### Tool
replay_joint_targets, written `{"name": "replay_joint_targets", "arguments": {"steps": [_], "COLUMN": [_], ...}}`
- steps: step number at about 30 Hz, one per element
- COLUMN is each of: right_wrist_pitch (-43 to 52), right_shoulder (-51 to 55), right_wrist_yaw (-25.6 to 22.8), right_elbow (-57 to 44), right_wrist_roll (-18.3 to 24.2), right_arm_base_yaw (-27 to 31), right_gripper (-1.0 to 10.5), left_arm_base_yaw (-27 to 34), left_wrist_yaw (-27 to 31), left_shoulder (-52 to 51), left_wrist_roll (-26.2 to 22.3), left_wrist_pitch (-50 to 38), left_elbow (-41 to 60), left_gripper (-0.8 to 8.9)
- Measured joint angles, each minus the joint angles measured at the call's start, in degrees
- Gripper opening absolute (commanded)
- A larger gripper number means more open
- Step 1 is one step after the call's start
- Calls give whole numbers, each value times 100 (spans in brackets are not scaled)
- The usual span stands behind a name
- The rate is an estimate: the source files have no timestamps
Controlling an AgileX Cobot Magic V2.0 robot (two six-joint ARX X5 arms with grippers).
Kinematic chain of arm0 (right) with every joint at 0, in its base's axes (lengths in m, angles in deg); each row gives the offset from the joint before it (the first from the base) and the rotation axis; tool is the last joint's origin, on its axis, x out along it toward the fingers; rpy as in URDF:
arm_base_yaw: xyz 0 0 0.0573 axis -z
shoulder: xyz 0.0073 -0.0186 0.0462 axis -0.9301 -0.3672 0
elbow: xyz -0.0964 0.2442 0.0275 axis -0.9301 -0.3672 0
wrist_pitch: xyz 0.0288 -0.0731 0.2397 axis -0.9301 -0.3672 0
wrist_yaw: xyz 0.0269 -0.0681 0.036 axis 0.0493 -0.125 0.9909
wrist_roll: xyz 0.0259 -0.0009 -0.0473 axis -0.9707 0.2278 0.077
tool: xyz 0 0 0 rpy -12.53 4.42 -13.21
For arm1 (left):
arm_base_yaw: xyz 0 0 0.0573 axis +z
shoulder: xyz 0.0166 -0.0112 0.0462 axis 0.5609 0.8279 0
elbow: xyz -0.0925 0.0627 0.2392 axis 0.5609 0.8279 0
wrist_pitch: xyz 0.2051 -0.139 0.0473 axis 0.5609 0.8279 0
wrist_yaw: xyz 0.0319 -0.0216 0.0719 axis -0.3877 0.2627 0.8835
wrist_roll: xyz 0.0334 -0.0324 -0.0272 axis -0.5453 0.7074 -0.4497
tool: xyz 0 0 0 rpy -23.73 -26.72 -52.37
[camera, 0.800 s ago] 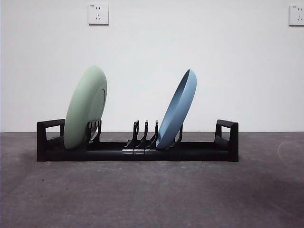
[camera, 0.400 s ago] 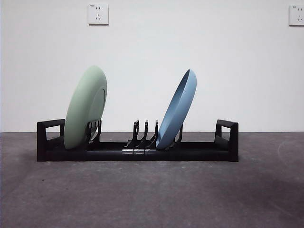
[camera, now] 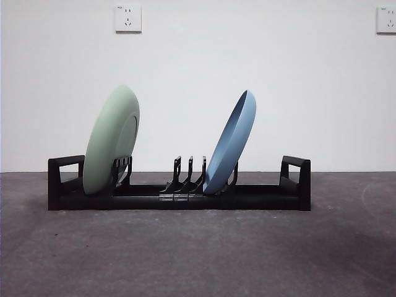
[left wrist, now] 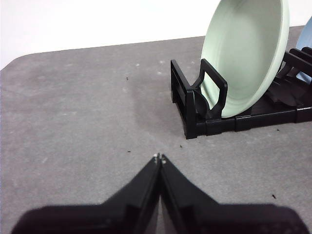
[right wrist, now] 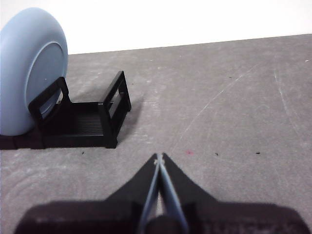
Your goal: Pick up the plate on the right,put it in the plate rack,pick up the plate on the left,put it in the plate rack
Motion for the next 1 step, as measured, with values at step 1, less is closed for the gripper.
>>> {"name": "replay_joint_targets", "arguments": {"steps": [1], "right_wrist_pitch": [0], "right_shoulder": [0], "right_wrist_yaw": [0], "right_elbow": [0], "right_wrist_roll": [0], "right_arm_base_yaw": [0], "right_gripper": [2], "left_arm_base_yaw": [2], "left_wrist_yaw": [0], "left_shoulder": [0], "left_wrist_roll": [0], "left_wrist_pitch": [0], "left_elbow": [0], "left_gripper": [-3]}}
